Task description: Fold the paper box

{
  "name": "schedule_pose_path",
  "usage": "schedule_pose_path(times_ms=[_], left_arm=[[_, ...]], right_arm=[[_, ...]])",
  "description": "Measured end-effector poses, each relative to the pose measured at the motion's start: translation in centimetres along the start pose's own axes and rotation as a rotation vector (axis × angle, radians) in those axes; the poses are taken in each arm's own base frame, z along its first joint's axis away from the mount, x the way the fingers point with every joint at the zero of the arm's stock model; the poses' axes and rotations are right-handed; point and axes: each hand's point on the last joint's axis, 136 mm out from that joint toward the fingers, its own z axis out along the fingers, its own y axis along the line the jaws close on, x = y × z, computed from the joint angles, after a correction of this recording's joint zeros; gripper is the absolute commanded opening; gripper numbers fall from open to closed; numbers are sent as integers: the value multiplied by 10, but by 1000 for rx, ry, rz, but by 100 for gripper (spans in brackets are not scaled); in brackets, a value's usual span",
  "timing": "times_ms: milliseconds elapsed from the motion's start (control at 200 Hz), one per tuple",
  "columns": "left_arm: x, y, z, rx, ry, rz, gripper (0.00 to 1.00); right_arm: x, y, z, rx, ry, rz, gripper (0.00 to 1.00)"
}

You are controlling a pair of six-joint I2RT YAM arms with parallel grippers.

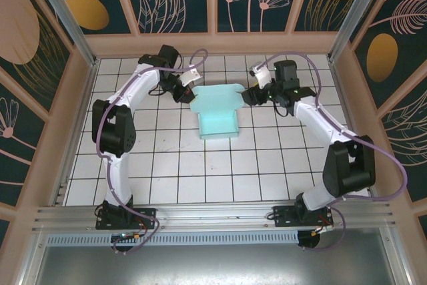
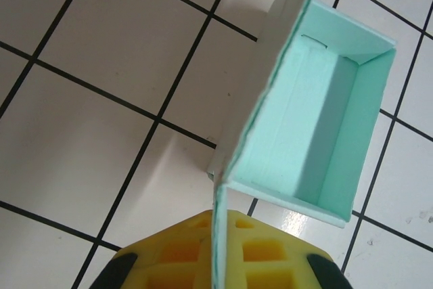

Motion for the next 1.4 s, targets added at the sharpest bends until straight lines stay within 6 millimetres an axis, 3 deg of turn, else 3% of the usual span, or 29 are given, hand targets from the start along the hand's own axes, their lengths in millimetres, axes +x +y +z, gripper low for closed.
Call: schedule_pose_path(times_ms=[130, 320, 375, 480, 636, 701, 806, 991, 1121, 1226, 1401], left_arm=[[0, -2, 0, 10, 0, 10, 0], [2, -5, 1, 25, 0, 19, 0], [2, -6, 1, 28, 1, 21, 0], [3, -6, 1, 30, 2, 23, 0], [3, -6, 1, 30, 4, 22, 0], [3, -6, 0, 30, 4, 21, 0], [3, -7, 1, 31, 5, 21, 0], [3, -7, 1, 31, 6, 20, 0], [4, -6, 1, 26, 9, 21, 0], [4, -6, 1, 25, 10, 20, 0], [5, -4, 0, 17, 14, 21, 0]], right_arm=[[3, 9, 12, -97, 58, -74, 64], [28, 12, 36, -195, 167, -126, 62], [37, 13, 42, -215, 197, -135, 55], [49, 14, 51, -251, 237, -141, 31], [50, 14, 57, -287, 258, -151, 14], [48, 14, 57, -294, 255, -160, 14], [49, 16, 55, -305, 261, -157, 25], [48, 21, 53, -328, 258, -155, 25], [46, 22, 52, -335, 254, -155, 16], [48, 24, 51, -347, 262, -151, 0], [49, 27, 49, -361, 268, -145, 0]])
